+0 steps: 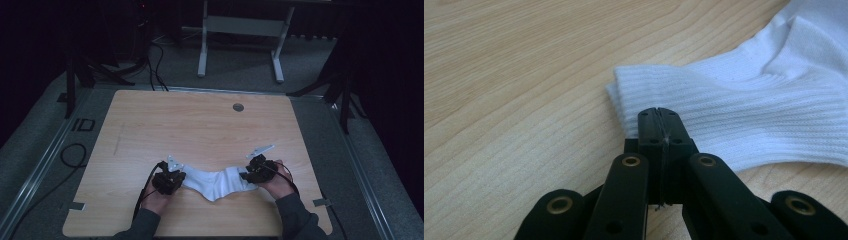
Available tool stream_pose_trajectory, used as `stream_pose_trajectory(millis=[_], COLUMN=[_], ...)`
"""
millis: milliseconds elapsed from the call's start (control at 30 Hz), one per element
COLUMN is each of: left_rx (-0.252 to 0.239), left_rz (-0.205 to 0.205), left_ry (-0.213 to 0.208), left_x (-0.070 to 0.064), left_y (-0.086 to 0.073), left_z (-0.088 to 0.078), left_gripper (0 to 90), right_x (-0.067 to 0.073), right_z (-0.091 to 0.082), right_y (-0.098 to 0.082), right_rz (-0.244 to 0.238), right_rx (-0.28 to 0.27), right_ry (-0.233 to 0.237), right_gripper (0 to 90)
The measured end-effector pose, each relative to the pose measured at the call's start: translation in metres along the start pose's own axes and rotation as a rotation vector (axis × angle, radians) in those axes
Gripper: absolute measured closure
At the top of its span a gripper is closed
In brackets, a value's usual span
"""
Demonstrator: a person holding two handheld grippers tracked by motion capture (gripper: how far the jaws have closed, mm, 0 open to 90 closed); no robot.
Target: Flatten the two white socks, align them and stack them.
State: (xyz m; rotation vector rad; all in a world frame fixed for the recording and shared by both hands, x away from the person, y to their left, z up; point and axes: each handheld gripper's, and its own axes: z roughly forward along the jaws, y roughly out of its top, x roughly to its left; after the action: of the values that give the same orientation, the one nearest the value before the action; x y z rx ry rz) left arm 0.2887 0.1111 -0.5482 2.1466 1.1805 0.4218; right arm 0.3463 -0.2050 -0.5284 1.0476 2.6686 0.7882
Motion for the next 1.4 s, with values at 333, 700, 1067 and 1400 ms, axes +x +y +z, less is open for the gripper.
stream_pose_trajectory(millis=[333, 700, 1067, 1400], left_rx=[-0.001, -0.003, -0.005, -0.004], left_rz=[0.005, 0.004, 0.007, 0.008], left_ry=[0.005, 0.005, 0.007, 0.01], left_x=[-0.001, -0.001, -0.002, -0.002], left_y=[0.0, 0.0, 0.0, 0.0], left_z=[0.0, 0.001, 0.001, 0.001], left_gripper=[89.8, 89.9, 89.9, 89.9], right_x=[0.001, 0.002, -0.006, -0.008], right_z=[-0.008, -0.05, -0.086, -0.09], right_y=[-0.001, 0.0, 0.004, 0.003], right_rz=[-0.025, -0.024, -0.022, -0.002], right_rx=[-0.012, -0.107, -0.177, -0.172], right_ry=[0.005, -0.012, -0.054, -0.047], right_gripper=[87.8, 88.2, 88.3, 88.3])
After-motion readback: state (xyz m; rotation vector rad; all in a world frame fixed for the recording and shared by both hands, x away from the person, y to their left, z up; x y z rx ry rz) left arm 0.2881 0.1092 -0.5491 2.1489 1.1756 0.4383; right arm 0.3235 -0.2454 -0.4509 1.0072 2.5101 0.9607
